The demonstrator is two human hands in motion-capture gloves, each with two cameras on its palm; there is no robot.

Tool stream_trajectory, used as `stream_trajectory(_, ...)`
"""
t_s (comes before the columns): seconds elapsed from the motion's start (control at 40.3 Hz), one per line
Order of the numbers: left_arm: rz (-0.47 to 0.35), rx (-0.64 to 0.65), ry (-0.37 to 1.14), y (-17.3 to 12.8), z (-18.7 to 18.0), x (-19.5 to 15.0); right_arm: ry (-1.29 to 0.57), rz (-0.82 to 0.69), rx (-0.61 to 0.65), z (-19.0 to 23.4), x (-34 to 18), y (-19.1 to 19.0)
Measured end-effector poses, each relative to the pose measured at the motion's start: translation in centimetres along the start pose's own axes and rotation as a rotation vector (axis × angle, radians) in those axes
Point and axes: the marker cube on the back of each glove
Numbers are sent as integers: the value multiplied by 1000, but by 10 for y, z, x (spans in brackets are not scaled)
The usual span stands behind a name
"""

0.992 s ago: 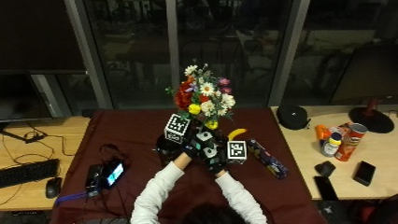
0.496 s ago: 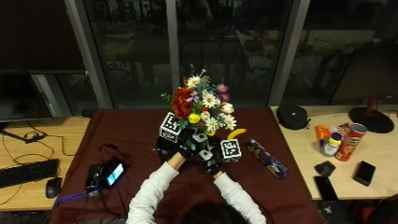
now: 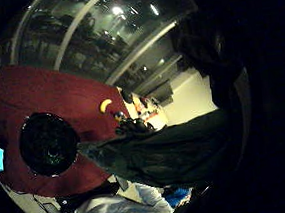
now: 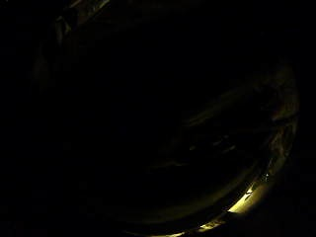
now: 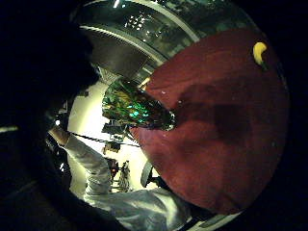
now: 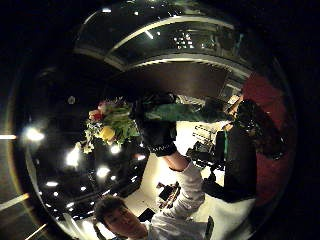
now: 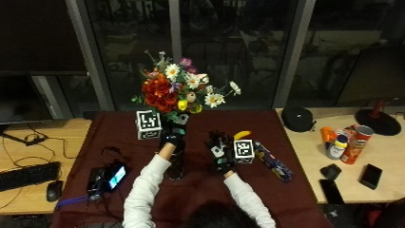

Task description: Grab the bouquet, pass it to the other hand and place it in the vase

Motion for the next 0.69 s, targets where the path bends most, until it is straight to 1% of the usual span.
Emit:
stream_trajectory(0.05,-15,54,0,0,-6,-1,-82,149,2,3,-10,7)
stream_trajectory(0.099,-30,97,9,2,-12,4,-119,195,7,4,-9,7)
stream_trajectory(0.149,-49,127,21,5,-18,8,-122,205,11,2,-4,7)
stream_trajectory(0.174,-60,140,21,5,-20,3,-122,213,13,2,-3,7)
stream_trajectory(0.273,-99,181,-1,-8,-25,-42,-119,249,14,1,-4,10)
stream_trajectory(0.372,-133,198,-21,-11,-27,-64,-126,229,7,1,3,10)
stream_trajectory(0.496,-156,210,-47,-10,-30,-77,-76,265,6,0,15,12)
stream_trajectory(0.62,-181,211,-39,-4,-32,-87,-115,241,-4,2,16,13)
stream_trajectory(0.695,-204,219,-46,-4,-35,-102,-100,254,6,2,20,14)
